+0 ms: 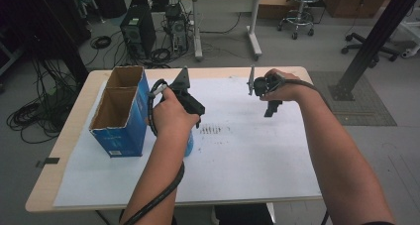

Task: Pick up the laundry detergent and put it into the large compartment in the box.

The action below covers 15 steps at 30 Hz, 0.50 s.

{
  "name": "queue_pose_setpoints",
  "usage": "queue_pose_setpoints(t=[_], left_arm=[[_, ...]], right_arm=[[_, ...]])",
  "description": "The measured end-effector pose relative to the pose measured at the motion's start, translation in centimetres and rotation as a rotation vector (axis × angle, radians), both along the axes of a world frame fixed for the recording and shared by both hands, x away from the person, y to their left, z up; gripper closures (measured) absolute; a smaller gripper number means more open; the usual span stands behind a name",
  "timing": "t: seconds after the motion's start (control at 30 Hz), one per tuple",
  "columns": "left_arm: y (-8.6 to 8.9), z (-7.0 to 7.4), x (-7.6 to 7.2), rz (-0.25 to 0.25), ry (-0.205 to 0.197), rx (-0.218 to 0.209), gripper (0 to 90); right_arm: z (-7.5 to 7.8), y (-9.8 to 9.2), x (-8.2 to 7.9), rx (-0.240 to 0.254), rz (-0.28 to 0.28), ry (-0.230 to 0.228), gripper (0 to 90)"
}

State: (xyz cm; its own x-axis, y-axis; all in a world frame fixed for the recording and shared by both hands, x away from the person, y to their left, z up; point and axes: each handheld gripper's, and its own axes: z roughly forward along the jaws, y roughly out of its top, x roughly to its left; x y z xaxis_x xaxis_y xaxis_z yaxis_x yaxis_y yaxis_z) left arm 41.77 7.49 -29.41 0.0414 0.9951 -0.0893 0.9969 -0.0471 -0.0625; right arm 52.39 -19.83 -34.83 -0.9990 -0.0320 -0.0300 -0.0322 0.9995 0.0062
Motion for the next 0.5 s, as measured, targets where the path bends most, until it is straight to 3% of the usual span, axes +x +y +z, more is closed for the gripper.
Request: queue_pose_setpoints(t=[0.5], left_arm=[[-0.19, -0.1, -0.03, -0.014, 0.006, 0.028, 23.8]], right_arm=[[0.02, -0.22, 0.01, 0.004, -0.003, -0.002, 6.0]])
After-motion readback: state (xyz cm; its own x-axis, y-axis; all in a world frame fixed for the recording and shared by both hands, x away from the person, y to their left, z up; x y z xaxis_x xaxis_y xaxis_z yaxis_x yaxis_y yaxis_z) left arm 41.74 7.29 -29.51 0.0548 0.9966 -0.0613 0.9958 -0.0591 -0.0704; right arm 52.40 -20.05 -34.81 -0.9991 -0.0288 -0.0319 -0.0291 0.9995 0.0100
